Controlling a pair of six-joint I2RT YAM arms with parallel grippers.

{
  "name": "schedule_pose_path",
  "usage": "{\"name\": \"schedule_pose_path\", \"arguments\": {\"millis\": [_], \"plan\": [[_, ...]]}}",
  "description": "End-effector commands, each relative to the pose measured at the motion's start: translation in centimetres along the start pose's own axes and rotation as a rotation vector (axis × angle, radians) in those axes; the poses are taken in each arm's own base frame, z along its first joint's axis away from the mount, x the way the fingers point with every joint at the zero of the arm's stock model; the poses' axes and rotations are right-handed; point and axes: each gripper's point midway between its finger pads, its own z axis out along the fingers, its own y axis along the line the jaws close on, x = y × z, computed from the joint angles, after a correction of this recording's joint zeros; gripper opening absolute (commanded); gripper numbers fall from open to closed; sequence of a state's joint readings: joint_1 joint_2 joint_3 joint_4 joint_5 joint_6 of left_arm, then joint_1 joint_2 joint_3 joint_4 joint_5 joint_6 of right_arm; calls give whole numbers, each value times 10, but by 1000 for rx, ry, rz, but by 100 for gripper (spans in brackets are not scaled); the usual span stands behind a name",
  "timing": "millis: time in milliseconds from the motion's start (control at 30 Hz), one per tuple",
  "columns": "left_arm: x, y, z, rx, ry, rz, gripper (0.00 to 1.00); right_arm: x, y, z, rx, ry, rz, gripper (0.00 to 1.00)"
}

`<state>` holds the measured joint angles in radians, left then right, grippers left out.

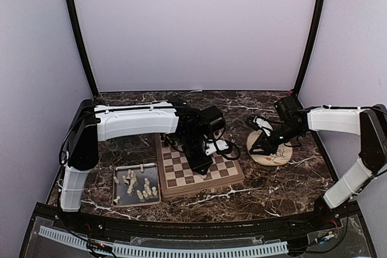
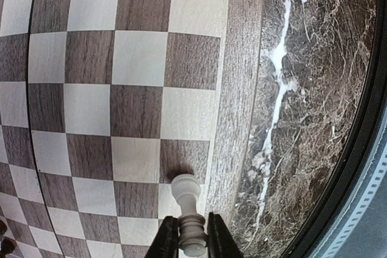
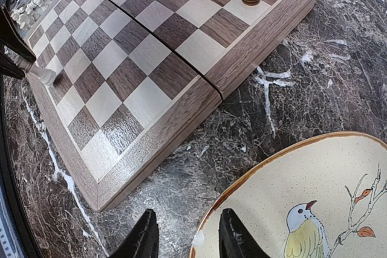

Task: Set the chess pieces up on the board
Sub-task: Place the king at e1.

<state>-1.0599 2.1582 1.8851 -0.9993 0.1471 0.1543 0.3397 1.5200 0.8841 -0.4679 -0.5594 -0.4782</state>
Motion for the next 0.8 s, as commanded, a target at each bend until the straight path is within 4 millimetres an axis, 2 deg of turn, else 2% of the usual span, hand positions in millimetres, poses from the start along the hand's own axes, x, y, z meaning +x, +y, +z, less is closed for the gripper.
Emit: {"name": "schedule_pose_path", "arguments": {"millis": [0,467,567,767], "plan": [[-8,-8,-5,23,-24,14,1,0,-1,-1,5,-7,-13,35],[-12,-3,5,-4,-24,-7,3,2,-2,1,3,0,-11,35],[-11,0,6,-18,-22,-10,9,2,-1,1,1,0,-10,35],[-13,0,3,-23,-28,-18,27,3,-1,1,-1,4,-8,35]]}}
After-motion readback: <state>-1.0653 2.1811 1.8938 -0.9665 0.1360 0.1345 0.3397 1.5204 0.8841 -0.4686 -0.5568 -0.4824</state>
